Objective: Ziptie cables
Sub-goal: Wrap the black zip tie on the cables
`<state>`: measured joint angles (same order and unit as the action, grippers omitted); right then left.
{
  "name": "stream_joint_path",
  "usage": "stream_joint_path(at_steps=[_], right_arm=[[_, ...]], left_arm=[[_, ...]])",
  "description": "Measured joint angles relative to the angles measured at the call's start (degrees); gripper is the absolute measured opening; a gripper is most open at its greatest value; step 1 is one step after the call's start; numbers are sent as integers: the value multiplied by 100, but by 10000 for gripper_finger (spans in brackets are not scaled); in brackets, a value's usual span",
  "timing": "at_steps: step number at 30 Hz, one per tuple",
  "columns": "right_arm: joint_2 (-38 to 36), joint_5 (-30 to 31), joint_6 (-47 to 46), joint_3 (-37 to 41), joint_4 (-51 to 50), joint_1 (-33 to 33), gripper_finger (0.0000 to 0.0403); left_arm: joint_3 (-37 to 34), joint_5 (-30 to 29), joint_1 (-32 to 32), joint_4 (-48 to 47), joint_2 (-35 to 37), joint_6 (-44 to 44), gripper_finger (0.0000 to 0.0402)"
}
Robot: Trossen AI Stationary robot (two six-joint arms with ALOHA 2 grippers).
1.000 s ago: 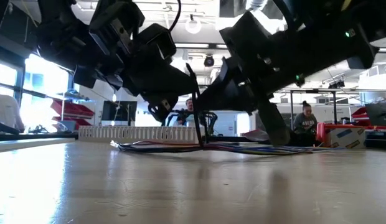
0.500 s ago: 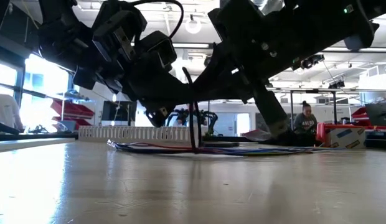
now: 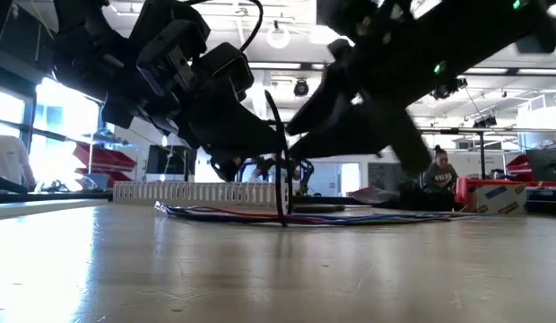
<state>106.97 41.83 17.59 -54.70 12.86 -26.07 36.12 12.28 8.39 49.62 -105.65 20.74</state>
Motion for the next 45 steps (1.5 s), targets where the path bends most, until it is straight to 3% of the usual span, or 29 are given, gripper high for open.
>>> stream_joint_path(at_steps=[6,15,22,29,33,41,45], right_arm=[[-838,74,-1518,0,-1018,-294,243],[-1804,-5,-3812,-2,-2561,-632,247],[-1528,-94,-4759,-2,-2870,-635,247],[-1008,-494,-5696,-2,-2896,-620,247],[-803,-917,-6365,0,-2880,-607,247],[-460,-1178,-8076,1,-2469,-413,247],[-448,-1294,-8162,2,-2258,-358,247]], left_arm=[[-2,-190,127,81,0,-299,0],[-5,-773,363,948,-193,-1180,0],[200,-801,170,1810,-876,-1188,0],[780,-660,84,1784,-1638,-1188,0],[837,-777,150,1760,-1742,-1210,0],[824,-1004,153,1755,-1740,-1354,0],[824,-1015,170,1752,-1740,-1417,0]])
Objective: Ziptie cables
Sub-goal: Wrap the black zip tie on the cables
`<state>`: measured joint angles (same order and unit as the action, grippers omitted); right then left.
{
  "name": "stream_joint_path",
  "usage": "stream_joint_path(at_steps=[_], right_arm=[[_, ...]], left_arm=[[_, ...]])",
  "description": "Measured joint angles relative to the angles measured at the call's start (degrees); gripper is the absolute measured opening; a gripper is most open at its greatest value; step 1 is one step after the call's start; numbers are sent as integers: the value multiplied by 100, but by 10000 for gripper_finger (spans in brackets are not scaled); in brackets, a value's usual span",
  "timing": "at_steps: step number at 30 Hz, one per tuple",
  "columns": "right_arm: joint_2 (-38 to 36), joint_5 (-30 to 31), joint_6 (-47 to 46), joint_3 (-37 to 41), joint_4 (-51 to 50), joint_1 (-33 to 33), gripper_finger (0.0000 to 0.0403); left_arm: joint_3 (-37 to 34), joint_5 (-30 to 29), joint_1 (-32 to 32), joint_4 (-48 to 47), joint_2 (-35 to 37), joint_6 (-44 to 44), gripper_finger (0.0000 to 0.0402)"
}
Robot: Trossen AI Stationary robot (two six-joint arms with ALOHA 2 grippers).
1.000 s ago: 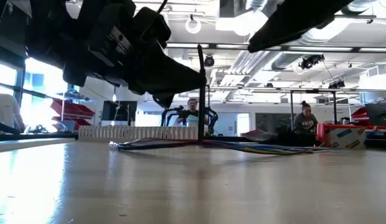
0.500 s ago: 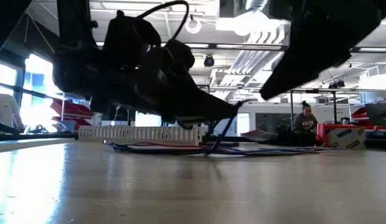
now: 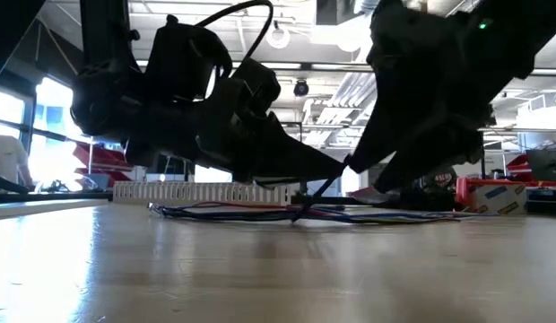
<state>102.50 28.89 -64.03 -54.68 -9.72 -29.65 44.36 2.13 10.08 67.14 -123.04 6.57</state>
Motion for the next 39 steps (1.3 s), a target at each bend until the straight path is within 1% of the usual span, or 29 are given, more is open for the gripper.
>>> stream_joint_path(at_steps=[1,4,6,10,13,16,19,21,24,29,30,34,37,39], right_arm=[[-12,-115,62,0,29,0,247],[-112,-795,227,0,101,0,247],[-173,-1073,243,0,94,-2,247],[-216,-966,219,0,101,50,247],[-174,-786,-16,53,214,183,246],[-157,-742,-46,246,501,303,235],[-157,-686,-93,441,734,380,210],[-157,-685,-153,508,726,415,183],[-159,-683,1,527,713,417,130],[-168,-653,426,527,730,415,26],[-168,-622,492,527,729,415,14],[-168,-534,557,527,717,417,7],[-172,-266,347,527,630,422,3],[-175,-177,235,527,472,424,3]], left_arm=[[0,-4,6,-7,0,-33,0],[-2,-6,16,-27,0,-81,0],[-2,-9,16,-25,0,-86,0],[-2,-139,23,-18,0,-111,0],[-2,-189,56,-14,0,-177,0],[-2,-290,114,-20,0,-208,0],[-2,-314,162,-39,0,-271,0],[-2,-392,178,-40,0,-278,0],[-2,-439,184,-49,0,-278,0],[-2,-445,184,-49,0,-276,0],[-3,-451,182,-49,0,-251,0],[-3,-375,190,-44,10,-326,7],[-4,-264,192,-182,85,-321,29],[-4,-268,193,-506,200,-242,50]])
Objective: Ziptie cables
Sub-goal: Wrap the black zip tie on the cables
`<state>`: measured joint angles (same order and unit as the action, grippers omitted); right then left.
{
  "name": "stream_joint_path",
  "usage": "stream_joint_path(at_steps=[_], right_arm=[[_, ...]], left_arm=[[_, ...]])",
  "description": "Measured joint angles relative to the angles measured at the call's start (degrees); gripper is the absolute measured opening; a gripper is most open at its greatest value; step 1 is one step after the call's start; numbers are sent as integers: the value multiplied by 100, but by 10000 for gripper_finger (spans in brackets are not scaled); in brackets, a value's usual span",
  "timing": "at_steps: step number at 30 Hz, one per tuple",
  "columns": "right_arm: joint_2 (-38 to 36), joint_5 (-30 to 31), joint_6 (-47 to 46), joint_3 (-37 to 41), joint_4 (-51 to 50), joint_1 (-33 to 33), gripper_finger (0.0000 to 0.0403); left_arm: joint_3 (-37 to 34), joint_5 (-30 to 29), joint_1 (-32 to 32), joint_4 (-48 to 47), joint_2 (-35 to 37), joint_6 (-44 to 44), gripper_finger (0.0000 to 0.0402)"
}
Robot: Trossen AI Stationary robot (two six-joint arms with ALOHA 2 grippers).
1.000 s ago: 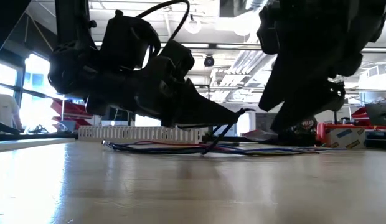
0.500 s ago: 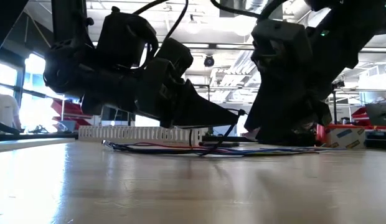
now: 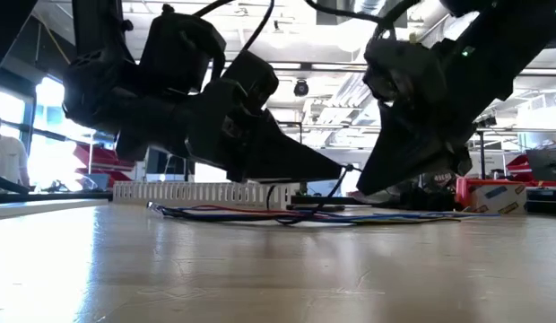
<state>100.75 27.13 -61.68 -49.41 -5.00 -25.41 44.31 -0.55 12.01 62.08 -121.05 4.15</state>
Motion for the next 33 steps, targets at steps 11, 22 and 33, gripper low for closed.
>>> stream_joint_path(at_steps=[11,22,33], right_arm=[[-2,-19,1049,-95,-7,0,1],[-4,197,2454,-422,0,-132,0],[-4,266,2442,-422,11,-231,0]], left_arm=[[31,-366,267,-898,1259,-984,77],[577,525,-306,-2362,1058,-1886,147],[566,761,-382,-2445,1033,-1972,129]])
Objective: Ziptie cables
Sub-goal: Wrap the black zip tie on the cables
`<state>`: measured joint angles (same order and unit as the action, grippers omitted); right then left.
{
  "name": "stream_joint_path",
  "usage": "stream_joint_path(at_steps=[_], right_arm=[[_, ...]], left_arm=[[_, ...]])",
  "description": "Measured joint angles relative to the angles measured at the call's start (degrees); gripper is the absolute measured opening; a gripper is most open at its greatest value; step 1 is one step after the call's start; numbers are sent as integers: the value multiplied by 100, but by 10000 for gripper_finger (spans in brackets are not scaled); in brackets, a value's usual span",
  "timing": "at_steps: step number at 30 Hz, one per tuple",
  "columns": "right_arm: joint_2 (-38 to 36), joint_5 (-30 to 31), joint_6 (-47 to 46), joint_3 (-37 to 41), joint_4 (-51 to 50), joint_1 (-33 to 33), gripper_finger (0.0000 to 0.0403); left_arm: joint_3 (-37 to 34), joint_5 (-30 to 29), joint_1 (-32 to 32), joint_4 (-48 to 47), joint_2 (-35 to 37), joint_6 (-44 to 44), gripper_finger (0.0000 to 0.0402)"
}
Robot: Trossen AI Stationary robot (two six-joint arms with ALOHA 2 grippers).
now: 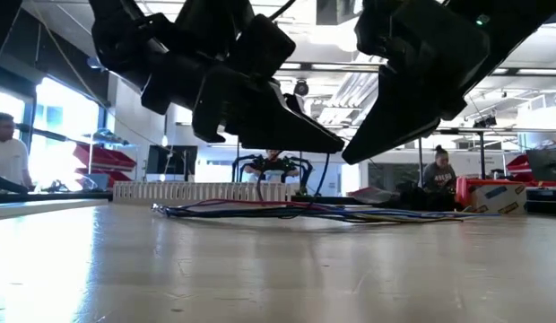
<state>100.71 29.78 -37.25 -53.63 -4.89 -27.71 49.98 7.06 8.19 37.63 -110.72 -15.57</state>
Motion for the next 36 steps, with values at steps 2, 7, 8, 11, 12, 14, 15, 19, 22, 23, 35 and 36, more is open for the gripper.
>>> stream_joint_path(at_steps=[2,7,8,11,12,14,15,19,22,23,35,36], right_arm=[[0,42,-16,0,1,-25,0],[0,100,-22,0,1,-54,0],[0,124,-22,0,4,-54,0],[0,137,-35,0,1,-54,0],[0,135,-56,0,1,-54,0],[0,142,-131,0,-1,-58,0],[0,140,-132,0,-3,-74,0],[0,187,-342,2,-126,-210,0],[2,313,-789,7,-469,-415,0],[2,355,-981,7,-621,-492,0],[22,128,-3804,9,-2266,-1790,0],[21,53,-4052,9,-2398,-1896,0]], left_arm=[[0,12,12,30,0,-2,110],[0,19,12,122,0,46,59],[0,19,15,160,0,44,49],[0,62,15,177,0,49,20],[0,107,12,177,0,62,13],[0,143,12,181,0,151,8],[0,140,12,176,0,185,8],[-94,75,17,175,0,198,5],[-219,-31,-11,170,0,201,3],[-251,-72,-26,164,0,201,3],[-332,-114,-111,140,0,153,1],[-332,-114,-112,133,0,153,1]])
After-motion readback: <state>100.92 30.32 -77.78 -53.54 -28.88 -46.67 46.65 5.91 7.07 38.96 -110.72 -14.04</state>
